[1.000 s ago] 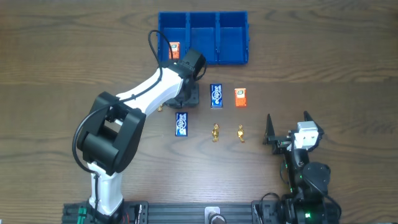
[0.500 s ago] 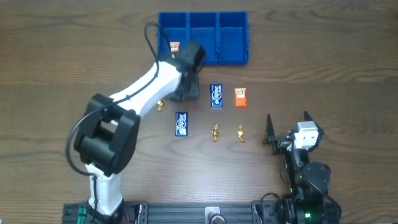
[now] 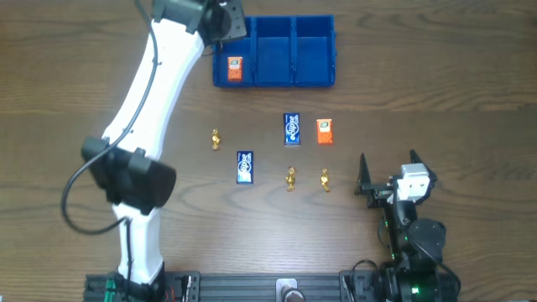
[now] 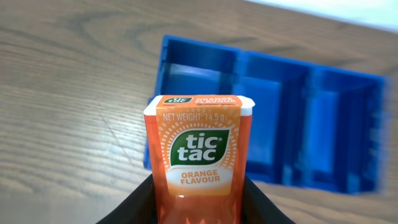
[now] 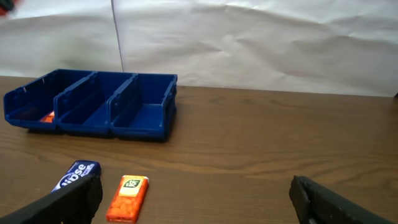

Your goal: Sort Candies Into Trays

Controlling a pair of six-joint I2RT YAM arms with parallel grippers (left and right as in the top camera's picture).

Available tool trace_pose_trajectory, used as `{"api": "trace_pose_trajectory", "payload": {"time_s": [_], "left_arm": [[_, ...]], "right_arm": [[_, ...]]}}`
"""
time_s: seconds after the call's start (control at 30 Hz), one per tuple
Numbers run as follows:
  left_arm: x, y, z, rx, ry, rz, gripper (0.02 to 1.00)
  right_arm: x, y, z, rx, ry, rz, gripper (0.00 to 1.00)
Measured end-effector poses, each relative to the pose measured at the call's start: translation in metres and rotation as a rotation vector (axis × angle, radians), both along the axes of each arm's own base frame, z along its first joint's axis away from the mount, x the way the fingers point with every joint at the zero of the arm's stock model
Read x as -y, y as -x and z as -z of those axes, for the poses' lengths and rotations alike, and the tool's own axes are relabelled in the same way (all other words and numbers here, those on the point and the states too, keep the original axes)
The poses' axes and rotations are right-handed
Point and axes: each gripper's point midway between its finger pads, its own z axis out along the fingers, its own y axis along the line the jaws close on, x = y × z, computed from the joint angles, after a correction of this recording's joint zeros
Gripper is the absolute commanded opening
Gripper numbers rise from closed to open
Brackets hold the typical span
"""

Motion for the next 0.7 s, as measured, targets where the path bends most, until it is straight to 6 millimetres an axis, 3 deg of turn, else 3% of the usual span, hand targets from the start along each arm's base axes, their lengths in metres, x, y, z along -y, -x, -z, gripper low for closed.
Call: {"api": "trace_pose_trajectory", "payload": {"time_s": [0.17, 0.27, 0.53, 0.63, 0.7], "left_arm": [[0.004, -0.012, 0.076, -0.131, -0.061, 0.035, 0.321], [0.006, -0.011, 0.104, -0.188, -0.071, 0.056, 0.318], [0.005, -0.012, 0.109, -0.199, -0.066, 0.077, 0.345], [0.005, -0.012, 0.109, -0.199, -0.066, 0.078, 0.443], [0.005, -0.012, 0.109, -0.198, -0.070, 0.085, 0.634]], "right_arm": [[0.000, 0.000, 0.000, 0.000, 0.000, 0.000, 0.998], [0.000, 0.000, 0.000, 0.000, 0.000, 0.000, 0.998], [0.000, 0.000, 0.000, 0.000, 0.000, 0.000, 0.998], [0.000, 0.000, 0.000, 0.000, 0.000, 0.000, 0.998], [0.000, 0.000, 0.000, 0.000, 0.000, 0.000, 0.998]]}}
